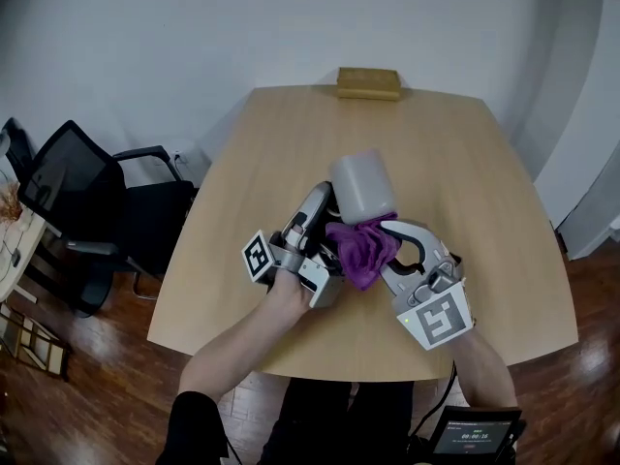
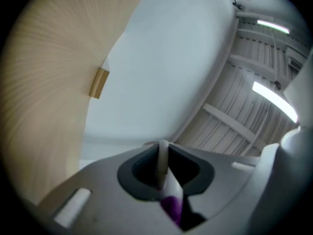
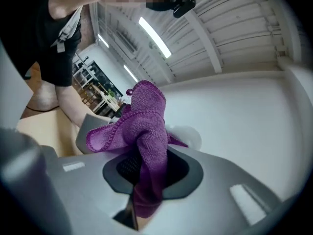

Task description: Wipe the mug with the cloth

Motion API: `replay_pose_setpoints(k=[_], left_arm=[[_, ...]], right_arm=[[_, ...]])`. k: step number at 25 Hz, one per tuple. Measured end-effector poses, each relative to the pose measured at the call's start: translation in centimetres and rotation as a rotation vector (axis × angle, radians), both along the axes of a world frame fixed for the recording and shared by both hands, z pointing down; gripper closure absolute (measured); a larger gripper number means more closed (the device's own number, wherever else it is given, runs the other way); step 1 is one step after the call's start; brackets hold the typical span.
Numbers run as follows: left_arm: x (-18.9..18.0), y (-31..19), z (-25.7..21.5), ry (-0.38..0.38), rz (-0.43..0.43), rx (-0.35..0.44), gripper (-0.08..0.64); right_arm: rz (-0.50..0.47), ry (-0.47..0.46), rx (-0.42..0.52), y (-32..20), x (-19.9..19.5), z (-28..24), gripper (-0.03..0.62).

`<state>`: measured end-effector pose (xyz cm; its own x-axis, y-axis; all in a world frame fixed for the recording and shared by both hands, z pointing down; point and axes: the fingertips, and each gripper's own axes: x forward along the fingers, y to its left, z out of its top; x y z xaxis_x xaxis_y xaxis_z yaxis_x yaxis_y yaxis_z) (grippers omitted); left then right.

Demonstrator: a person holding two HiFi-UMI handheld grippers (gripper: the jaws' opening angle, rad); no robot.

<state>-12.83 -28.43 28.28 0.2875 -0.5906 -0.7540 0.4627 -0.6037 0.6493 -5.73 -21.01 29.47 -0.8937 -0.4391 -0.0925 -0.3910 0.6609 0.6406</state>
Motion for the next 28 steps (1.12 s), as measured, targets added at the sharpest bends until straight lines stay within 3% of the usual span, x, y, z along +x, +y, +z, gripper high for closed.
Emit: replay_pose_setpoints(k=[3,7,10,14,18,24,26,28], left_arm=[[-0.2,0.5,-1.0,0.001,-0.014,0.059,0.5],[-1.6,0.2,-0.4,0.029,-0.094,0.055,0.497],[-1.8,0.4,-0.3,0.038,-0.117,0.057,0.497],[-0.4,0.4,-0.3,-0.01,-0.074,0.047,0.497],[-0.2,0.2,0.5,-0.008,-0.066,0.012,0.497],[-0.6,1.0,-1.3,-0.037,-0.094,0.099,0.494],[-0.8,0.6,-0.9,-0.025,-0.103,0.089,0.494],[-1.1,0.4,-0.6,-0.011,-0.115,0.078,0.494]], right_arm=[[0.051,0.072,-0.023,-1.7,-0.1,1.8,0.517],[0.129,0.103,-0.04,-2.9,1.8,2.4,0.517],[0.078,0.005,0.073,0.0,2.7,-0.5,0.517],[0.053,-0.114,0.211,2.7,1.7,-3.9,0.516],[0.083,-0.022,0.196,1.6,0.4,-2.2,0.517],[0.112,0.128,0.075,-1.3,-0.5,1.6,0.526],[0.136,0.128,0.083,-1.6,0.3,1.4,0.525],[0.131,0.07,0.131,-0.5,1.2,-0.1,0.525]])
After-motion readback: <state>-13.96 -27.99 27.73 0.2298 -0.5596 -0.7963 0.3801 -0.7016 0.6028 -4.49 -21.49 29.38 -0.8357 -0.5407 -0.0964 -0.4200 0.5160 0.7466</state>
